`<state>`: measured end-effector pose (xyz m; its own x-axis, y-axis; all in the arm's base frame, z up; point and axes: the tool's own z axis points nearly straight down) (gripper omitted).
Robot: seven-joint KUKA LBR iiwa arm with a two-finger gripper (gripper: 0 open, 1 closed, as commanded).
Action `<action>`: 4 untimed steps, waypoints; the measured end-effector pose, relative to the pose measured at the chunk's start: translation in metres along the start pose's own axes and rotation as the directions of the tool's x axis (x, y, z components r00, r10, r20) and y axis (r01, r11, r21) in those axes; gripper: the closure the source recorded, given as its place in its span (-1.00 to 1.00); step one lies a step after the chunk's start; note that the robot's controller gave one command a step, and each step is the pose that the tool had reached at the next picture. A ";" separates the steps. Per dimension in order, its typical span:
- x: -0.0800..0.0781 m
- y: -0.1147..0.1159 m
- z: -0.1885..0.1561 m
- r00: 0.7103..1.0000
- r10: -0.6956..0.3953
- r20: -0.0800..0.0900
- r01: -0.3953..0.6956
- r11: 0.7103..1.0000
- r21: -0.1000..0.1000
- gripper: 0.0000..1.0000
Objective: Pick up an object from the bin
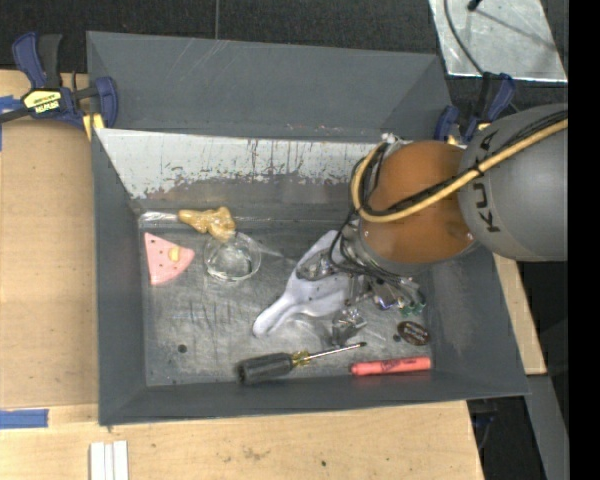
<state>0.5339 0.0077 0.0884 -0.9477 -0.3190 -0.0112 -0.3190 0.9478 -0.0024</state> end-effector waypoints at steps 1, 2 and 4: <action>-0.028 0.015 0.004 0.987 -0.158 0.005 0.158 0.987 0.012 1.00; -0.028 0.015 0.004 0.987 -0.158 0.006 0.158 0.987 0.012 1.00; -0.028 0.017 -0.005 0.987 -0.159 0.006 0.159 0.987 0.004 1.00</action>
Offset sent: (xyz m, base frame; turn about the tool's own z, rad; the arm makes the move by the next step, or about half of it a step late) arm 0.0000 0.0000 0.0000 0.0000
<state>0.5552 0.0329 0.0940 -0.8848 -0.4656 -0.0168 -0.4656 0.8850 -0.0082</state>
